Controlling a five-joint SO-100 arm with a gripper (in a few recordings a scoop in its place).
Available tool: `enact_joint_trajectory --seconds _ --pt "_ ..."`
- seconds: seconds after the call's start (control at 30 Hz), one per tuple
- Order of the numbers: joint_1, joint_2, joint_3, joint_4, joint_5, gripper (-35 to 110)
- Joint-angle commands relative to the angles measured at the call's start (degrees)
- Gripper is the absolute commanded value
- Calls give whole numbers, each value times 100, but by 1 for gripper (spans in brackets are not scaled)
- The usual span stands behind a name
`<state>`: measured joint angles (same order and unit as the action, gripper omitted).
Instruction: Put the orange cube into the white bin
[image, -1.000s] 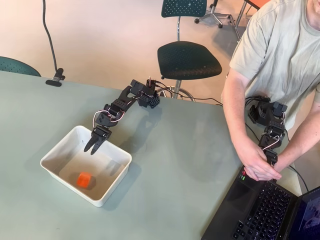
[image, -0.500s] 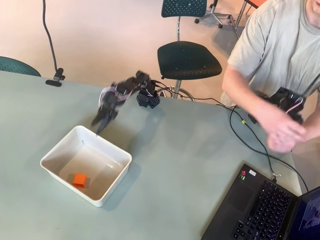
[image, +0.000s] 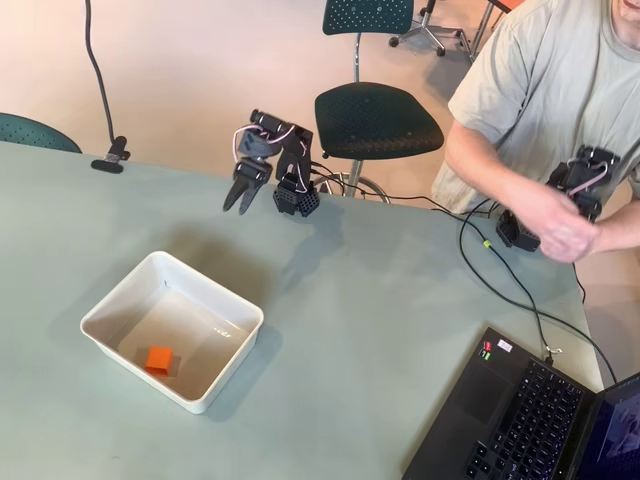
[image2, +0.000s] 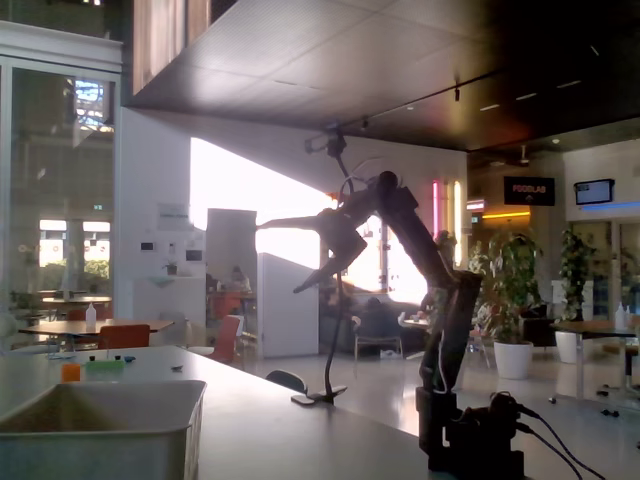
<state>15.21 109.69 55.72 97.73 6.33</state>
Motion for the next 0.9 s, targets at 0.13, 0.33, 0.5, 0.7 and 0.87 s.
enact_joint_trajectory --seconds 0.13,0.33,0.5,0.7,0.87 --pt "35 2048 2171 -44 9 65" --pt "-70 2962 5493 -1846 158 65" --pt "-79 4104 8200 -3894 167 65" --pt "-97 5511 10547 -5880 158 65" --pt "-519 6293 11786 -6583 185 65"
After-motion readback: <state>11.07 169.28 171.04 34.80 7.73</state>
